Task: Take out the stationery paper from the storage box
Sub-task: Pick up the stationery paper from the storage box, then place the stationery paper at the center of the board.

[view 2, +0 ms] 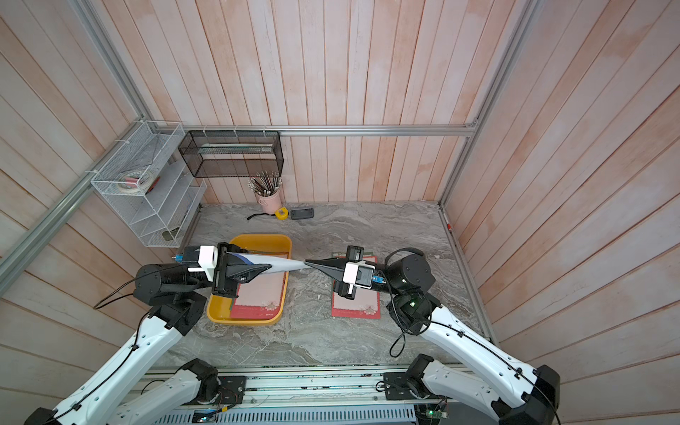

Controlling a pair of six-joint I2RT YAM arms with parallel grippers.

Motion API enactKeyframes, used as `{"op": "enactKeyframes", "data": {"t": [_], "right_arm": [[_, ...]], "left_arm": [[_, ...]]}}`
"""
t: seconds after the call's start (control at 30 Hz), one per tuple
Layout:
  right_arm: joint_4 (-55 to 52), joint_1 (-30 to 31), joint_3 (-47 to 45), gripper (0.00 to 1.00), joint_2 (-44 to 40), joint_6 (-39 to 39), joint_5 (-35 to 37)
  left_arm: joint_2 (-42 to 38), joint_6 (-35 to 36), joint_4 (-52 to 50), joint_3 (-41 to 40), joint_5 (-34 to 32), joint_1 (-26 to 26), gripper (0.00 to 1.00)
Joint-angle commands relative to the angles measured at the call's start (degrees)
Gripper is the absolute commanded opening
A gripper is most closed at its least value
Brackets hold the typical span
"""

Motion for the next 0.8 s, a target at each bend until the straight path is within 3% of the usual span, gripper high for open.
{"op": "enactKeyframes", "data": {"t": [0.0, 0.1, 0.2, 0.37, 0.5, 0.77], "right_arm": [[1.8, -0.1, -1.0, 0.00, -0.3, 0.4, 1.3], [1.8, -0.1, -1.4, 0.00, -0.6, 0.5, 1.4], [2.0, -0.1, -1.8, 0.00, -1.0, 0.6, 1.8], [1.4, -0.1, -2.9, 0.00, -1.9, 1.6, 3.8], [-4.3, -1.2, -0.6, 0.00, -2.0, 7.6, 8.3], [-10.6, -13.1, 1.3, 0.00, -2.9, 24.4, 5.1]], "left_arm": [[-2.0, 3.0, 0.4, -1.2, -3.2, -0.1, 0.18], [-3.2, 5.1, -0.1, -2.1, -4.8, -0.1, 0.61], [-3.6, 6.7, -1.3, -2.3, -6.7, -0.1, 0.79], [-5.2, 10.5, -1.7, -3.8, -10.4, -0.1, 0.83], [-7.0, 14.0, -2.5, -4.7, -13.7, -0.1, 0.84], [-7.6, 16.6, -4.2, -4.9, -16.1, -0.1, 0.86]]}}
